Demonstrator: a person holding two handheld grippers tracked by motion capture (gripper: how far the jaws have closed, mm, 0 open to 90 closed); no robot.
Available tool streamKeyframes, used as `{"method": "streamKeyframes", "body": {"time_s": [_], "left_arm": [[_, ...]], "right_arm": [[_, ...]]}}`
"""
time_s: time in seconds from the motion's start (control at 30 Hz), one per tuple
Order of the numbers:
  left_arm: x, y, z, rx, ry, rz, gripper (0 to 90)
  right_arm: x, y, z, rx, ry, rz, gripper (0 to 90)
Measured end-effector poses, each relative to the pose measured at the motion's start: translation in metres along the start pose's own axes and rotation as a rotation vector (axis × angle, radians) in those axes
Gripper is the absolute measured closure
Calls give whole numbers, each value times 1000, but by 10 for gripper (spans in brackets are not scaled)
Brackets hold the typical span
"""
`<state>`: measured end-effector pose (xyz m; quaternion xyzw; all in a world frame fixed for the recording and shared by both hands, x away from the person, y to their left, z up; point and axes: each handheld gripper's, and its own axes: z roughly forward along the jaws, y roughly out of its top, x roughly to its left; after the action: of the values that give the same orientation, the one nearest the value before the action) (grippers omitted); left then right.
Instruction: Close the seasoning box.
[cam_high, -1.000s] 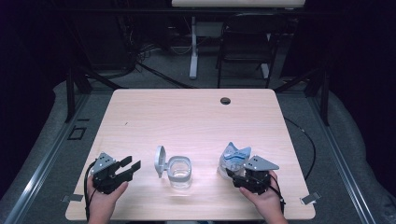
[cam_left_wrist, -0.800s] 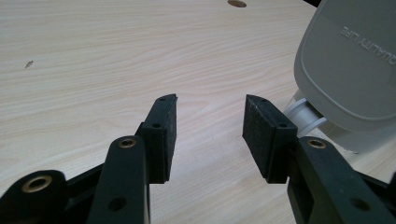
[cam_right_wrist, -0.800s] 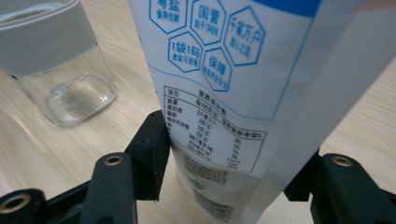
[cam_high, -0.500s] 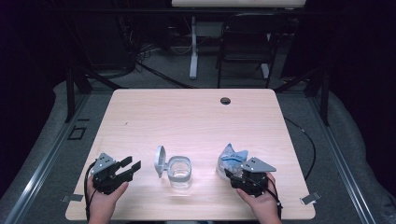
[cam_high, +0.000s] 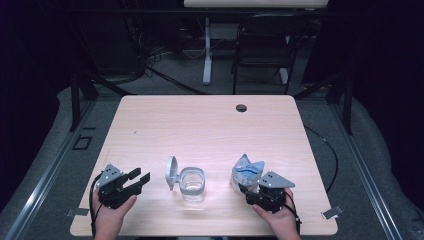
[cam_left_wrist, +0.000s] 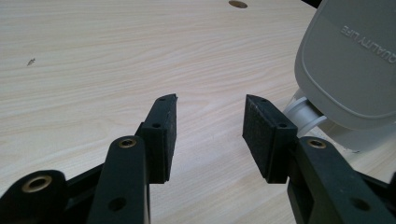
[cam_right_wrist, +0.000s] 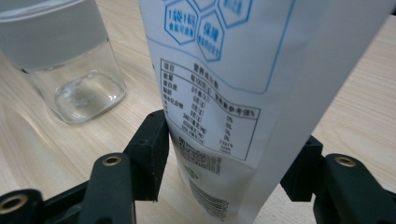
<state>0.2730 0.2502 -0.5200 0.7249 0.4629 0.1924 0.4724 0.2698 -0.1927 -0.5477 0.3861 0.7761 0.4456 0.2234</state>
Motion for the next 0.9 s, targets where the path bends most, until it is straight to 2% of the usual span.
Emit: {"method": "streamKeyframes", "body": {"time_s": [0.37, 0.9], "left_arm": [[1, 1, -2, 1, 7, -1, 553], [0, 2, 0, 1, 5, 0, 551]], "right_arm": [[-4, -9, 10, 13, 23, -16, 394], [-5, -10, 19, 16, 39, -26, 381]]}}
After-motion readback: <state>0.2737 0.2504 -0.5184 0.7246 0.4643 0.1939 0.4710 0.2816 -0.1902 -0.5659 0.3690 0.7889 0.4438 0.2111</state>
